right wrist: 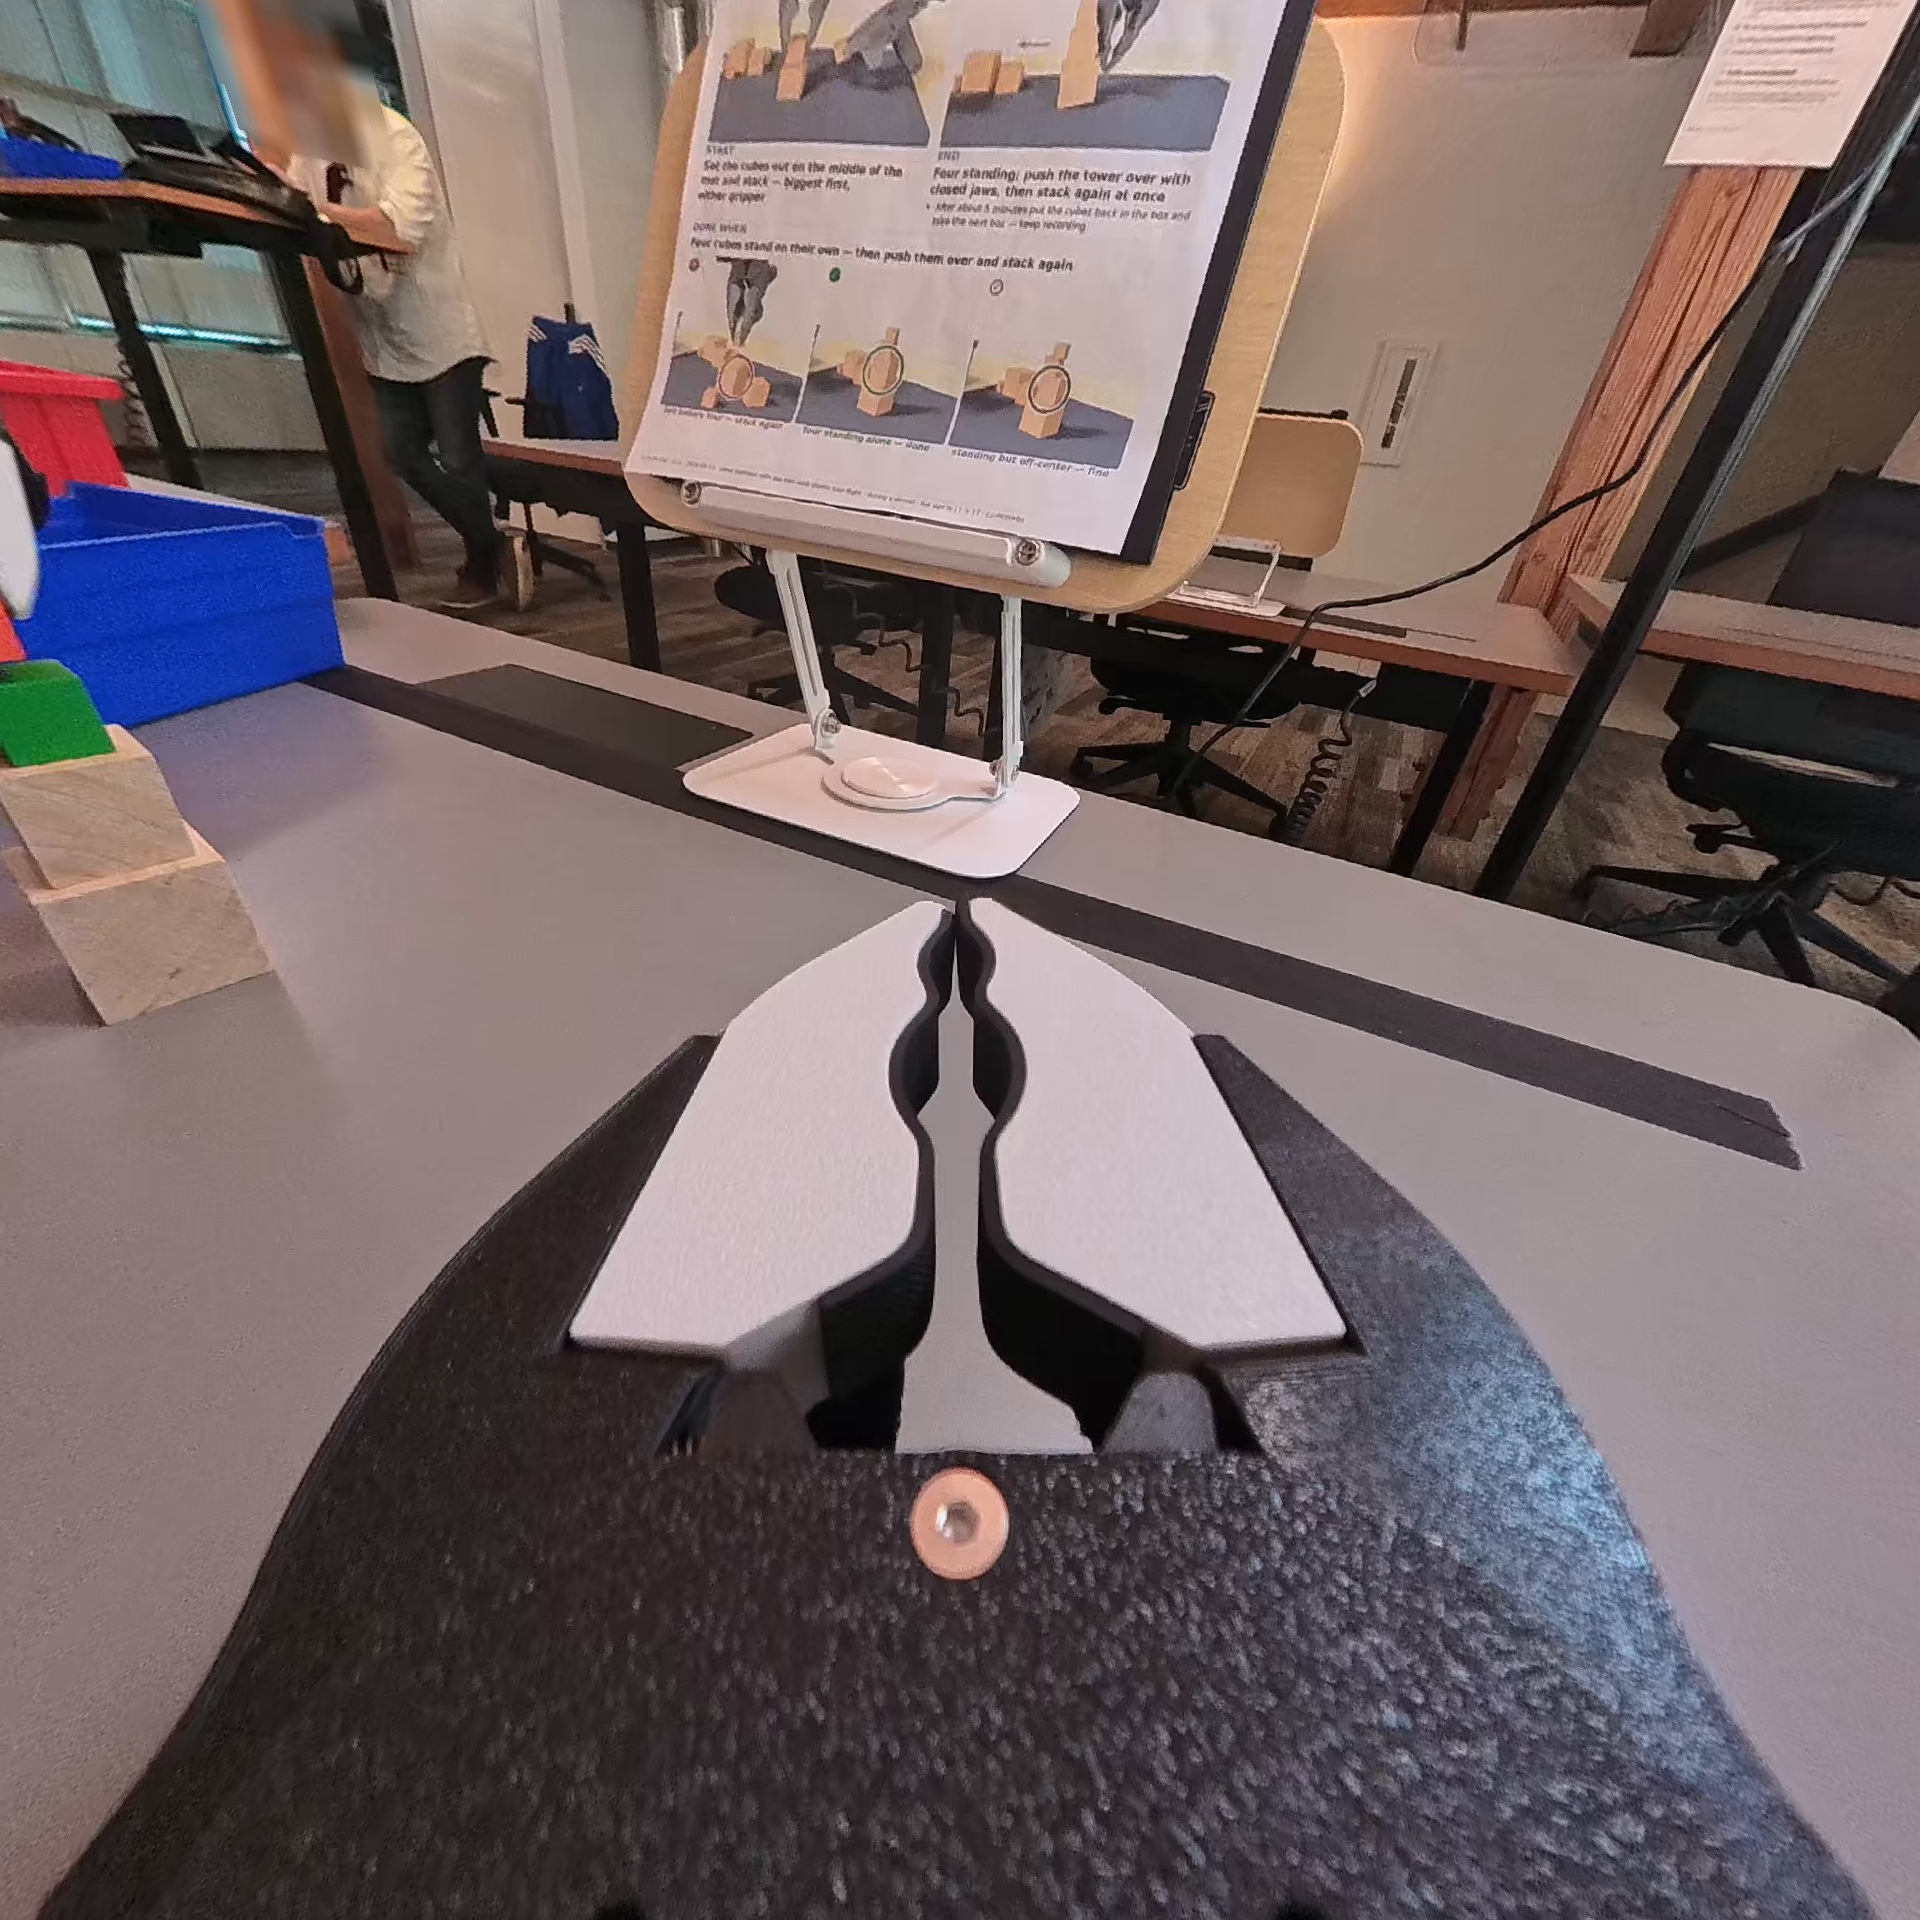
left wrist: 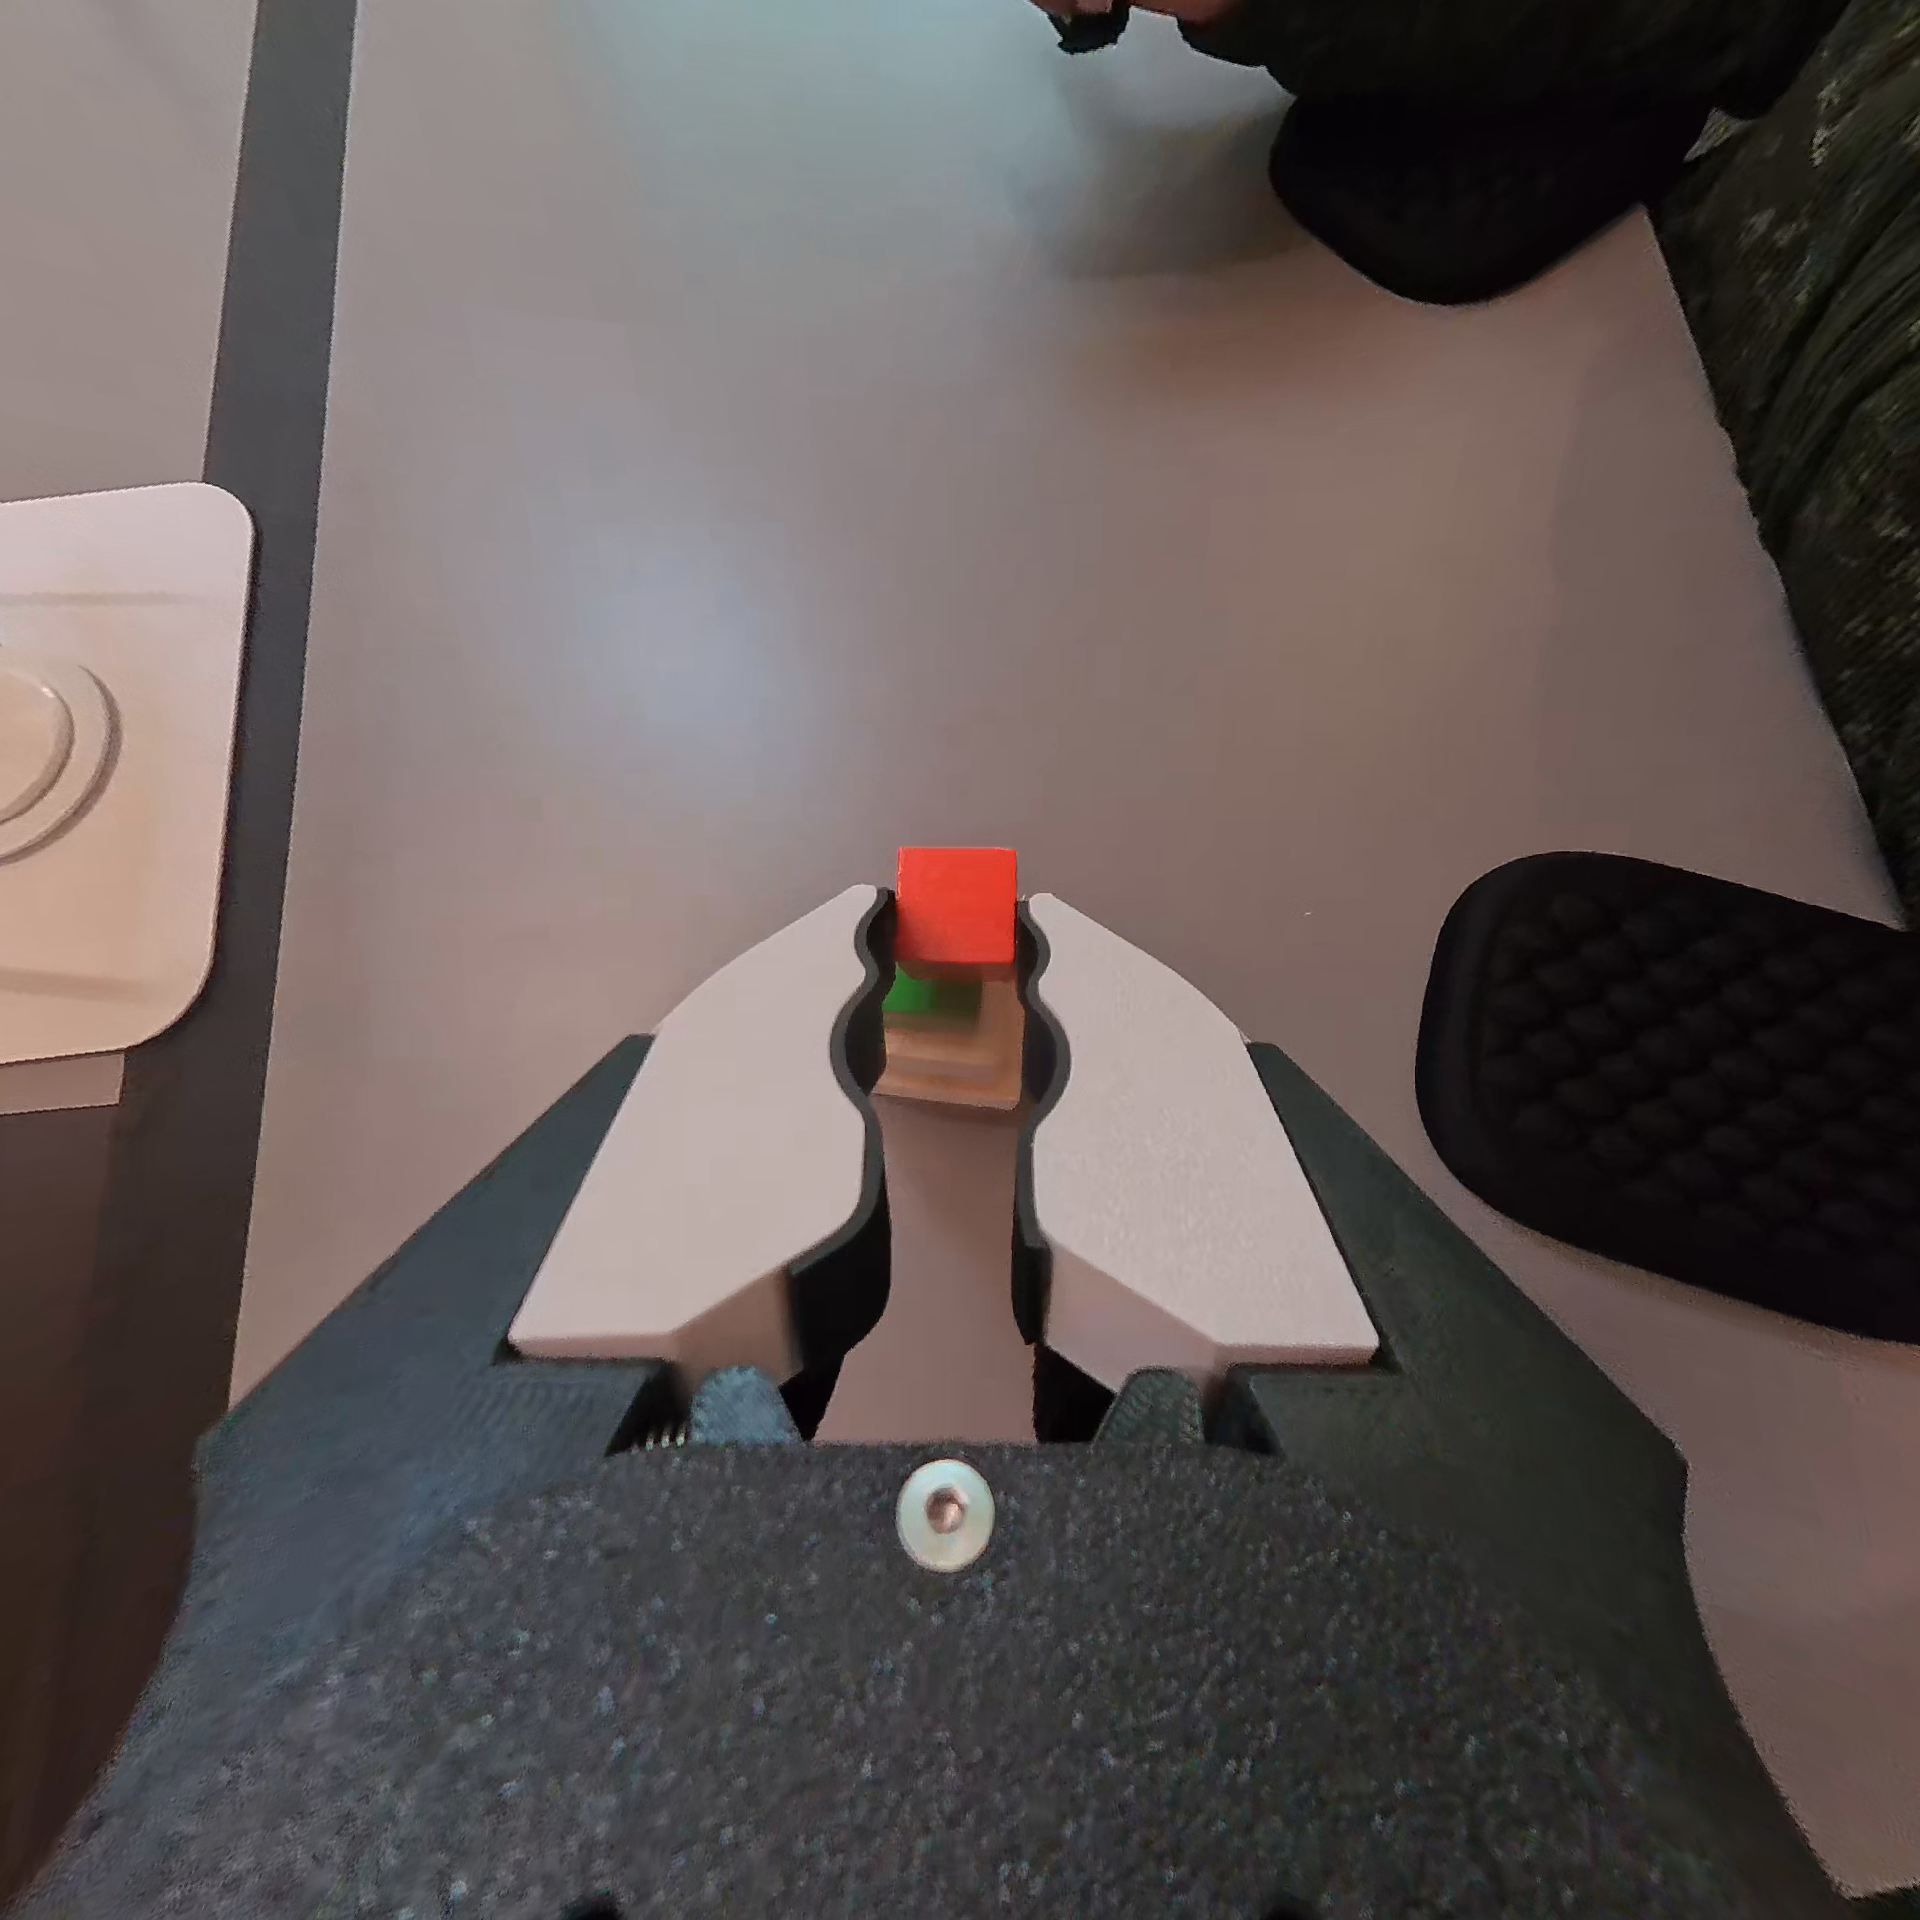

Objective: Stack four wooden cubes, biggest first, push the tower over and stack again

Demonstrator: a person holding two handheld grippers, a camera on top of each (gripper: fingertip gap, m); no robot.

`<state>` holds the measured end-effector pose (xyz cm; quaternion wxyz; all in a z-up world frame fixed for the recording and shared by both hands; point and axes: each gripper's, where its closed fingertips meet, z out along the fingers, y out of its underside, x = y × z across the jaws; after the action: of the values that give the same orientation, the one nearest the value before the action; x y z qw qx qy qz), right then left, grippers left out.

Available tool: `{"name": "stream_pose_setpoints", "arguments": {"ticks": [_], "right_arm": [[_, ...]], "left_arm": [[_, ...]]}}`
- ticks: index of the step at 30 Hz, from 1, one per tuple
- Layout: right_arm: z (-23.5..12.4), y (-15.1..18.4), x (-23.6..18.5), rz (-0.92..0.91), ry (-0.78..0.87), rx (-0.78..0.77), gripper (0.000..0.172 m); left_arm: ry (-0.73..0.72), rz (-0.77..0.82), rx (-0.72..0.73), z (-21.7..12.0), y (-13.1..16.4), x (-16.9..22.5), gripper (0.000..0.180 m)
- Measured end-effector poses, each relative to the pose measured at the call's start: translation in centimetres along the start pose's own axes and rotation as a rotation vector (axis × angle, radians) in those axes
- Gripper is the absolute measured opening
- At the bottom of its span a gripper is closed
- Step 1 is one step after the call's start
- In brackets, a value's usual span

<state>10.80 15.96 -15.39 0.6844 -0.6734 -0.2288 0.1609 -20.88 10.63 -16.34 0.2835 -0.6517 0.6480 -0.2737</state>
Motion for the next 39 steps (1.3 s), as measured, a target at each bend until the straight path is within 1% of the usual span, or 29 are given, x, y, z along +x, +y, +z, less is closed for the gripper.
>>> {"name": "stream_pose_setpoints", "arguments": {"ticks": [12, 39], "right_arm": [[0.01, 0.11, 0.19, 0.001, 0.008, -0.002, 0.000], [0.04, 0.22, 0.32, 0.006, 0.017, -0.007, 0.000]], "left_arm": [[0.047, 0.036, -0.046, 0.45, 0.22, -0.41, 0.021], [0.025, 0.048, -0.058, 0.30, 0.56, -0.67, 0.022]]}}
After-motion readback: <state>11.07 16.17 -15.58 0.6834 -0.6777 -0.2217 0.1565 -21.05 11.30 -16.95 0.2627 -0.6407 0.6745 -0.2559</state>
